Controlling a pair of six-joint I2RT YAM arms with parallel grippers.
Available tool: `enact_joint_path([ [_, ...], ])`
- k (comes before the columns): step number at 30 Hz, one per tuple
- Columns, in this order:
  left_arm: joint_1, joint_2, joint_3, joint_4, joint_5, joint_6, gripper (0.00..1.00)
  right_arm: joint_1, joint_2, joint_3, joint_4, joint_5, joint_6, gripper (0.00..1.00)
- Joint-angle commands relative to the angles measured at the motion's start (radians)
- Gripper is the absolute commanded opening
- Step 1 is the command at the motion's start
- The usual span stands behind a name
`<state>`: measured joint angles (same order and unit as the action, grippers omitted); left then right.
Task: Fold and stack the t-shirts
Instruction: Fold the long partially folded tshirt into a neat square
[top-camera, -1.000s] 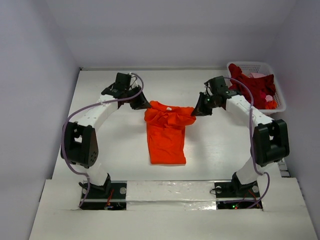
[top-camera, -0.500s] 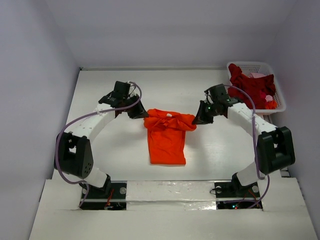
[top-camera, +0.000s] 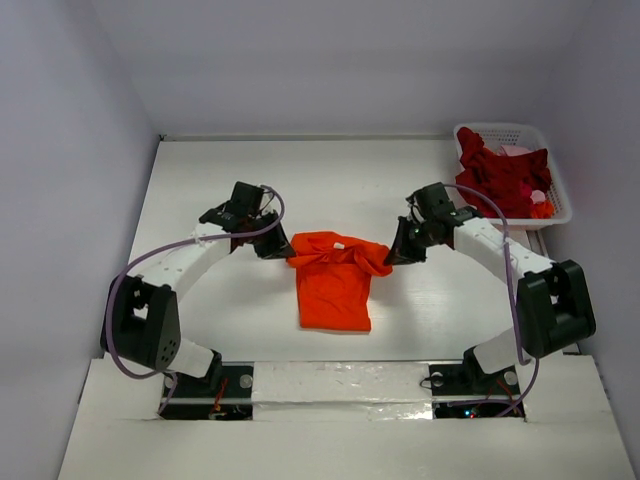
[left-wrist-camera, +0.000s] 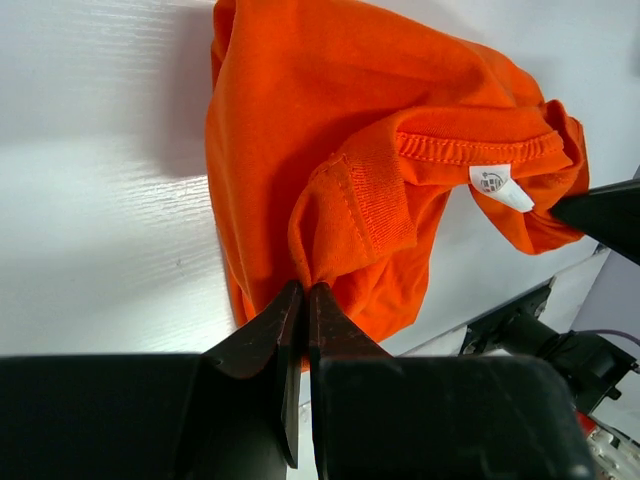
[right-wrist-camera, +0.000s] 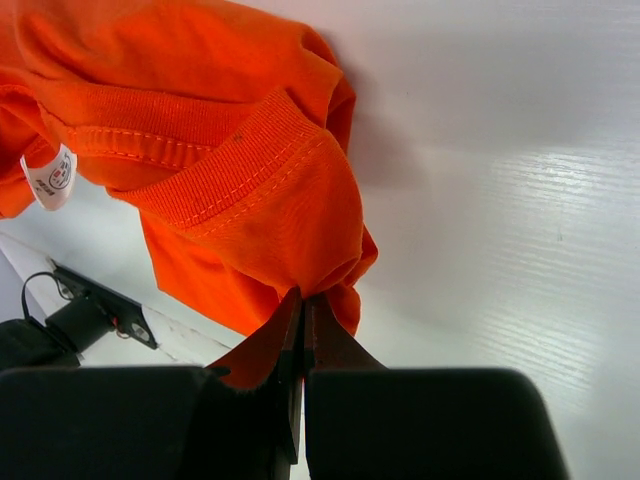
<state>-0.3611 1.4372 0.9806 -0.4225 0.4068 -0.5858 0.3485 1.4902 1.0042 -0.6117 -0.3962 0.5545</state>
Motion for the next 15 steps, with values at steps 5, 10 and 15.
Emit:
enact_joint_path([
  [5, -0.002, -0.029, 0.101, -0.025, -0.011, 0.001, 0.0, 0.007, -0.028, 0.12, -0.023, 0.033, -0.007, 0.0],
  [10, -0.002, -0.011, 0.217, -0.074, -0.016, 0.012, 0.0, 0.007, -0.028, 0.217, -0.074, 0.048, -0.018, 0.0],
  [15, -0.002, -0.001, 0.296, -0.114, -0.029, 0.023, 0.0, 0.007, -0.025, 0.274, -0.105, 0.06, -0.027, 0.0],
])
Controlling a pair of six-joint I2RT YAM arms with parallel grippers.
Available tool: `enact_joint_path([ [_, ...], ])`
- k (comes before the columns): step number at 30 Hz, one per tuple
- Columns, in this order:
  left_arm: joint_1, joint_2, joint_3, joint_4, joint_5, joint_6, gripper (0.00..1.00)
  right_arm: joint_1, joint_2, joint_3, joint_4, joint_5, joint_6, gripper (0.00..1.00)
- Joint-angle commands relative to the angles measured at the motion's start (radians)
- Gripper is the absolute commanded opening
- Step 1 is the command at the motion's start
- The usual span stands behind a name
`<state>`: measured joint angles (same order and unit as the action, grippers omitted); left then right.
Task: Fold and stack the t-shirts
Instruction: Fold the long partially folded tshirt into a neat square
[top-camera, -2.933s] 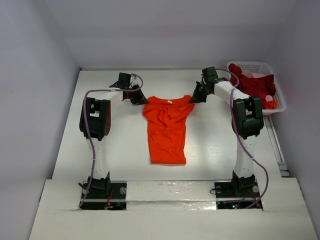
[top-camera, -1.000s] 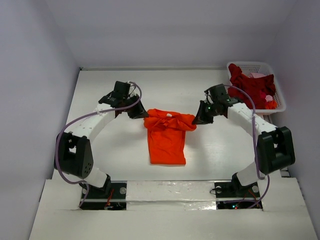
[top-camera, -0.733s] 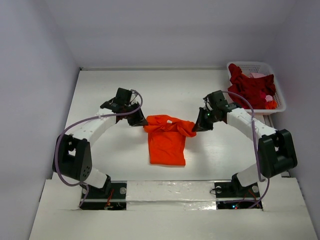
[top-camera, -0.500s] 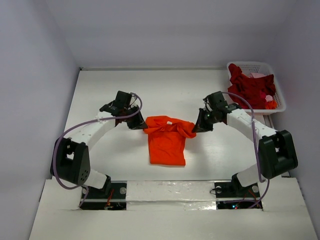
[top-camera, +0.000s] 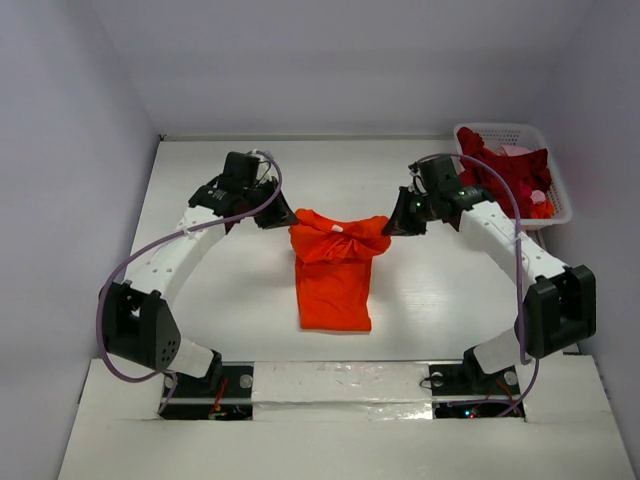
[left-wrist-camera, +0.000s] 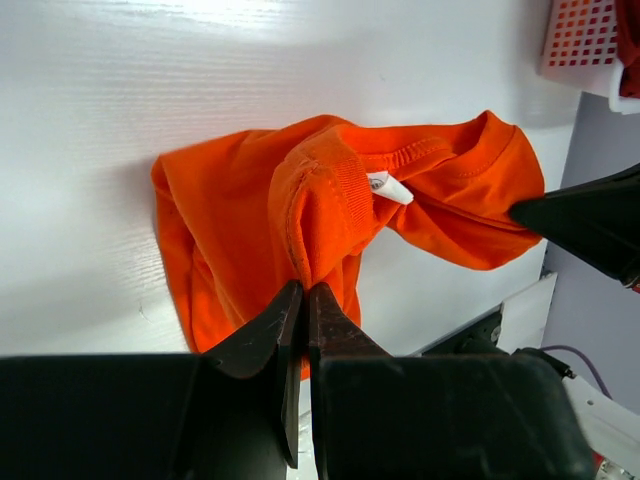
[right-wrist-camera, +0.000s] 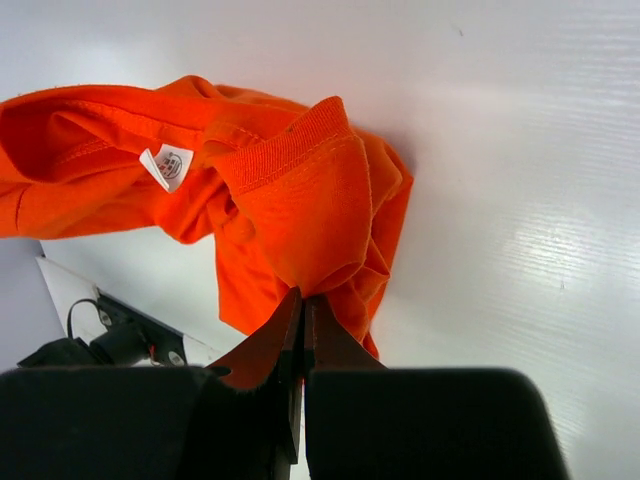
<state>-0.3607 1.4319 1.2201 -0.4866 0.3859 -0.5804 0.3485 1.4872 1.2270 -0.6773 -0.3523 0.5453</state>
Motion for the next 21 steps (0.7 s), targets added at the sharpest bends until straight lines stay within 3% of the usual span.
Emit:
enact_joint_path([
  [1, -0.003, 0.002, 0.058, -0.052, -0.005, 0.017, 0.0, 0.007, -0.021, 0.051, -0.039, 0.012, -0.016, 0.0],
  [21, -0.003, -0.159, -0.016, -0.144, -0.018, -0.013, 0.0, 0.007, -0.168, -0.064, -0.108, 0.012, -0.027, 0.0],
])
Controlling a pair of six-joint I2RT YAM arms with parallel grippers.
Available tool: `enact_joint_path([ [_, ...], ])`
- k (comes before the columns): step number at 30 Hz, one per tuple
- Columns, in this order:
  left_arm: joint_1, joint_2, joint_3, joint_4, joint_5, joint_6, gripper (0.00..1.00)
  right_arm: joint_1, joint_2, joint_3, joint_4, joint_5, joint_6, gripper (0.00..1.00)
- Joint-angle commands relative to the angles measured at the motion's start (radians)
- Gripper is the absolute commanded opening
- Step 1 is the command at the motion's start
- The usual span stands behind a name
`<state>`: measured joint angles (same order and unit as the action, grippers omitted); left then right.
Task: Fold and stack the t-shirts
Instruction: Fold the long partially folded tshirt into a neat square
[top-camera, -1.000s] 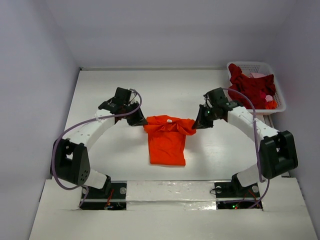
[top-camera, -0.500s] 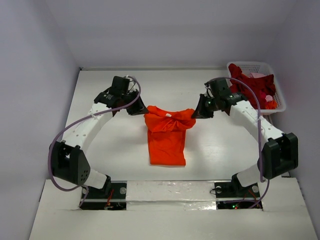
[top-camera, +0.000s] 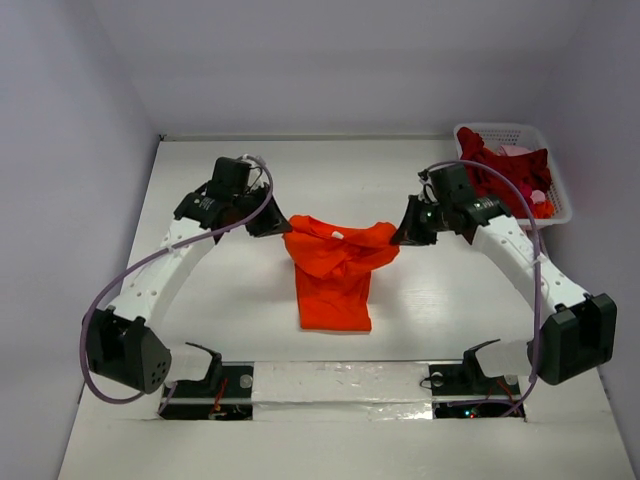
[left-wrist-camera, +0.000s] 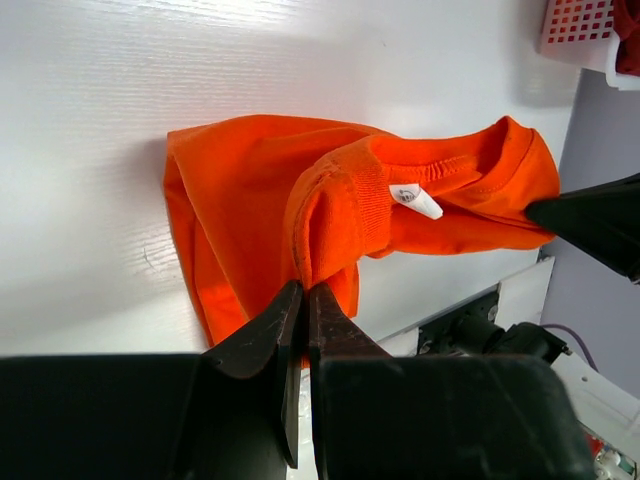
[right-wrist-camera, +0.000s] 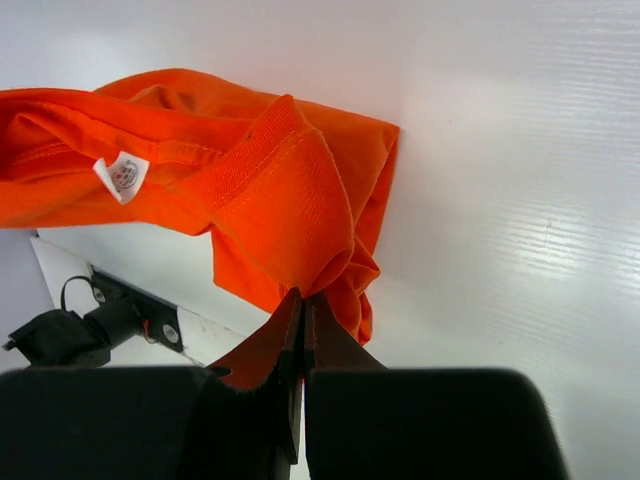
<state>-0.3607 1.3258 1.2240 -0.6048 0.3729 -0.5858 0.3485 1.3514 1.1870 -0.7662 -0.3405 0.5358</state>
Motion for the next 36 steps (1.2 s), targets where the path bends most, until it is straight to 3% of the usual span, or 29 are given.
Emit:
enact_joint_path([
  [1, -0.003, -0.059, -0.03, -0.024, -0.006, -0.006, 0.0, 0.007, -0.041, -0.042, -0.016, 0.0, -0.017, 0.0],
  [18, -0.003, -0.198, -0.339, 0.045, -0.008, -0.029, 0.0, 0.017, -0.112, -0.231, 0.018, 0.005, -0.027, 0.0],
  [36, -0.012, -0.206, -0.46, -0.013, 0.015, 0.011, 0.0, 0.064, -0.164, -0.391, 0.045, 0.051, -0.016, 0.0],
])
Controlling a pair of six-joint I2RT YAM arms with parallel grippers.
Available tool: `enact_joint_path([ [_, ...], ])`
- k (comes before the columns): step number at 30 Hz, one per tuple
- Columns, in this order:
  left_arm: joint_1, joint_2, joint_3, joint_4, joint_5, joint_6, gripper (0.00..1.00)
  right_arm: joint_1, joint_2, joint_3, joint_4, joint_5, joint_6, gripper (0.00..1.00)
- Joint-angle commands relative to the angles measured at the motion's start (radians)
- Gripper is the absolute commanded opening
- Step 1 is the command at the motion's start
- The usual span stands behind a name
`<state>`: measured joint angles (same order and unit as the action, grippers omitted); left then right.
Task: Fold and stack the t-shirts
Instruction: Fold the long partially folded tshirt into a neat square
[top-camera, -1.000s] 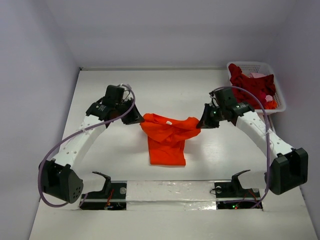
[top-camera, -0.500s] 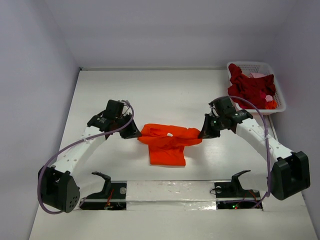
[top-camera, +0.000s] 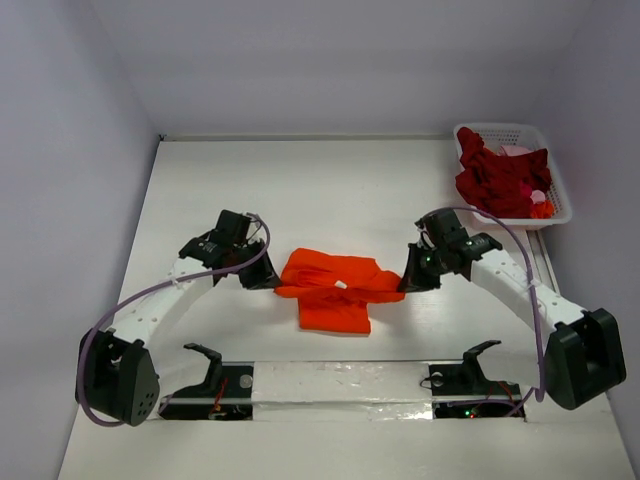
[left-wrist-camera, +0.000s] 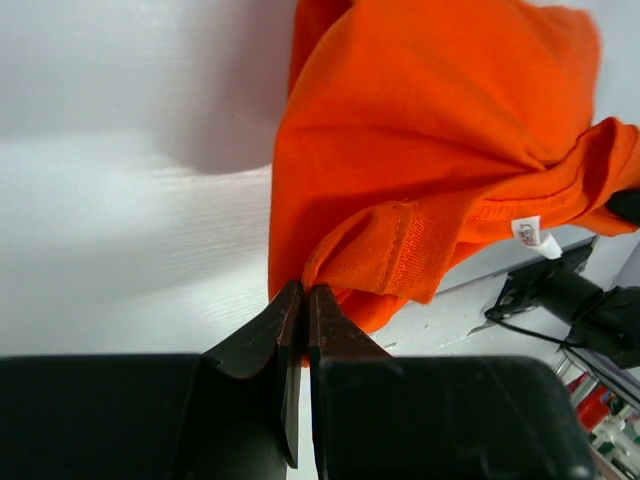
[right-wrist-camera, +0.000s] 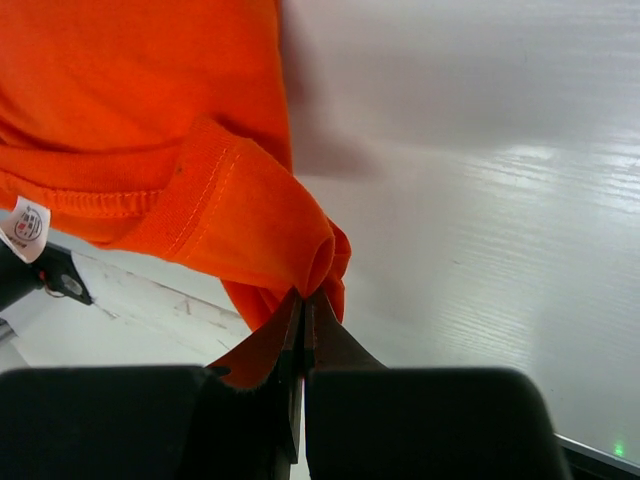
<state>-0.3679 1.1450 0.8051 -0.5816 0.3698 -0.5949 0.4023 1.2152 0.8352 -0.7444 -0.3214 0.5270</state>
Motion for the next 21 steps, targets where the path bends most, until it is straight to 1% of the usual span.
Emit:
enact_joint_path([
  [1, -0.005, -0.028, -0.052, -0.032, 0.024, 0.018, 0.0, 0.021, -0.029, -0.044, 0.027, 0.028, -0.004, 0.0],
  [7, -0.005, -0.037, -0.118, -0.03, 0.05, 0.015, 0.0, 0.033, -0.017, -0.051, 0.027, 0.021, 0.025, 0.0],
  [8, -0.005, -0.03, -0.124, -0.032, 0.054, 0.02, 0.02, 0.042, -0.016, -0.065, 0.027, 0.018, 0.036, 0.0],
  [10, -0.005, -0.027, -0.142, -0.032, 0.066, 0.023, 0.08, 0.043, -0.02, -0.077, 0.027, 0.013, 0.044, 0.0],
  [11, -0.005, -0.024, -0.148, -0.032, 0.069, 0.023, 0.13, 0.043, -0.025, -0.09, 0.027, 0.009, 0.048, 0.0],
  [12, -0.005, -0.025, -0.162, -0.032, 0.07, 0.026, 0.23, 0.043, -0.028, -0.094, 0.027, 0.005, 0.053, 0.02],
  [13, -0.005, -0.022, -0.168, -0.037, 0.072, 0.027, 0.27, 0.052, -0.029, -0.1, 0.025, -0.001, 0.054, 0.12],
  [14, -0.005, -0.021, -0.173, -0.037, 0.073, 0.03, 0.31, 0.052, -0.031, -0.107, 0.025, -0.005, 0.057, 0.2],
  [15, -0.005, -0.022, -0.185, -0.035, 0.083, 0.032, 0.46, 0.052, -0.037, -0.12, 0.023, -0.008, 0.062, 0.29],
  [16, -0.005, -0.022, -0.19, -0.038, 0.089, 0.033, 0.56, 0.052, -0.039, -0.128, 0.023, -0.011, 0.065, 0.4],
  [17, -0.005, -0.027, -0.191, -0.04, 0.092, 0.035, 0.68, 0.052, -0.043, -0.131, 0.019, -0.015, 0.068, 0.61],
  [18, -0.005, -0.031, -0.192, -0.043, 0.095, 0.038, 0.91, 0.052, -0.051, -0.134, 0.004, -0.008, 0.071, 0.65],
  [19, -0.005, -0.039, -0.178, -0.066, 0.086, 0.041, 0.97, 0.061, -0.077, -0.131, -0.009, -0.001, 0.073, 0.69],
  [20, -0.005, -0.062, -0.164, -0.087, 0.069, 0.04, 0.99, 0.061, -0.098, -0.125, -0.039, 0.024, 0.074, 0.71],
  [21, -0.005, -0.077, -0.141, -0.109, 0.017, 0.043, 0.99, 0.061, -0.12, -0.113, -0.062, 0.042, 0.079, 0.72],
])
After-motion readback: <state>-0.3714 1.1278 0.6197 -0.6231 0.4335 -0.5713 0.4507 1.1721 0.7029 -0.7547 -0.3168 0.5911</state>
